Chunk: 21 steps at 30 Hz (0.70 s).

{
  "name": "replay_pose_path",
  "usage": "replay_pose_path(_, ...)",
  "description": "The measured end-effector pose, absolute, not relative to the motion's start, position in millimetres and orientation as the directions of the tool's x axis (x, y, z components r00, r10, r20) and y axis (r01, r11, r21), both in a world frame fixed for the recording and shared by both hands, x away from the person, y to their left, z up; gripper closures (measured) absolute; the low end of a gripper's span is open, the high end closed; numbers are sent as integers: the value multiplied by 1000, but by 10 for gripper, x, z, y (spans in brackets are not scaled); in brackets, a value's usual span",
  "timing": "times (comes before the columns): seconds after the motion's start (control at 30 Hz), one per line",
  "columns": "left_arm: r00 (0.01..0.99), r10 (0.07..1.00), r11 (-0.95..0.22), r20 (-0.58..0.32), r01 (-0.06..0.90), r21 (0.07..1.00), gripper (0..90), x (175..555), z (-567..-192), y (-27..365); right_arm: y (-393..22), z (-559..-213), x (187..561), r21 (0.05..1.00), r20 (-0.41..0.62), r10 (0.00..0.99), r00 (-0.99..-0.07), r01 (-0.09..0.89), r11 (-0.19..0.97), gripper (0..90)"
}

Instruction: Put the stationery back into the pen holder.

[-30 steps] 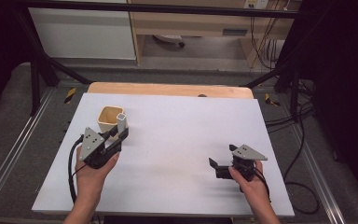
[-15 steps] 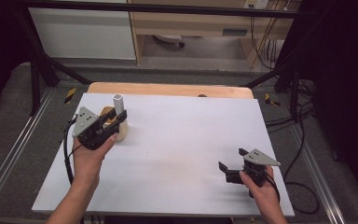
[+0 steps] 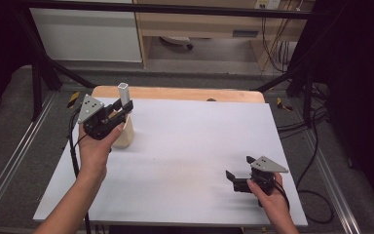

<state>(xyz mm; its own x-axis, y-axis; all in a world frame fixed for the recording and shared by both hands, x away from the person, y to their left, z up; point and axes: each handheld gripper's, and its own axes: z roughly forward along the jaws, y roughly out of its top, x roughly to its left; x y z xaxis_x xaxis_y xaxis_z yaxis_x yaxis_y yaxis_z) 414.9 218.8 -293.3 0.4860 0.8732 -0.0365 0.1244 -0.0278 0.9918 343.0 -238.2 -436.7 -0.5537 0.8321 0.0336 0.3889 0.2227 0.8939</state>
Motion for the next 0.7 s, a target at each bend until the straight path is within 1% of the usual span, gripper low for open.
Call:
replay_pose_path(0.13, 471, 882, -34, -26, 119, 992, 677, 4238, -2885, 2229, -2352, -4378, 3436, 892, 27, 826, -563, 387, 234, 37)
replay_pose_path(0.3, 448, 893, -17, -39, 121, 993, 678, 4337, -2863, 2292, -2335, -4361, 3407, 895, 28, 822, -569, 381, 233, 37)
replay_pose_path(0.7, 414, 909, -8, -57, 155, 988, 677, 4474, -3019, 2371, -2327, -4359, 3405, 895, 21, 822, -570, 377, 239, 37)
